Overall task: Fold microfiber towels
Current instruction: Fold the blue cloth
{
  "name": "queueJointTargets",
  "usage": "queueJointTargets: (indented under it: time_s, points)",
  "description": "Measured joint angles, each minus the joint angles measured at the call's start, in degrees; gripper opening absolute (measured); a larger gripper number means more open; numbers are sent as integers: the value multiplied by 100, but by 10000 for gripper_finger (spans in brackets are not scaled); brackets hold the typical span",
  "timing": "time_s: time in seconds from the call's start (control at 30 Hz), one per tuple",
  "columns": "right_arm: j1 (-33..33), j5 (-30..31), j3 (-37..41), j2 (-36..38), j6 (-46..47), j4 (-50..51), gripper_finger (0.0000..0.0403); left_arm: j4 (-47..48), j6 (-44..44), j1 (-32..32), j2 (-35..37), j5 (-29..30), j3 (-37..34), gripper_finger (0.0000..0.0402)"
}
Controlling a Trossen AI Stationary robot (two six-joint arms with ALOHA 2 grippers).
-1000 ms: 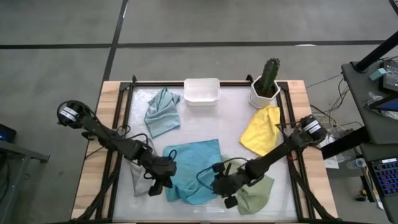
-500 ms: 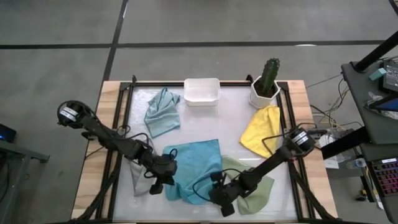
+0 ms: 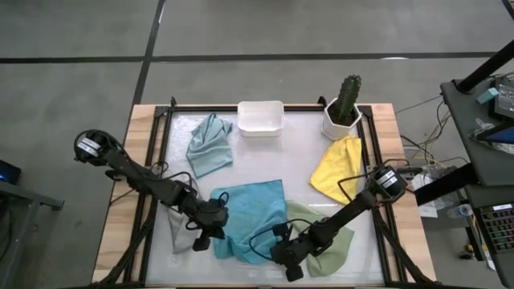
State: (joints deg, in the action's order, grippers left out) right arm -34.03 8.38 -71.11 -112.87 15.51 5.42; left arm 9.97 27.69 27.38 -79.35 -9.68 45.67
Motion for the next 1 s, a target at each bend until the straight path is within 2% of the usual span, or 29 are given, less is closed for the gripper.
queueJointTargets:
  time_s: [0.17,0.4,0.6,0.7,0.83,1.0]
  points:
    - [-40,93,31,281,-204,250,9,-4,44,0,0,-2,0,0]
    - [-272,30,20,1102,-231,833,9,-22,65,14,1,-4,15,0]
    - [-547,-503,22,1670,157,1214,8,-57,630,449,20,-54,9,0]
    - [-649,-658,15,1813,378,1232,8,-497,860,781,17,-54,11,0]
    - [-712,-772,15,1866,552,1212,8,-894,1227,1163,-28,71,35,0]
    - [-737,-1369,15,1782,753,1152,8,-1145,1661,1429,-135,431,21,0]
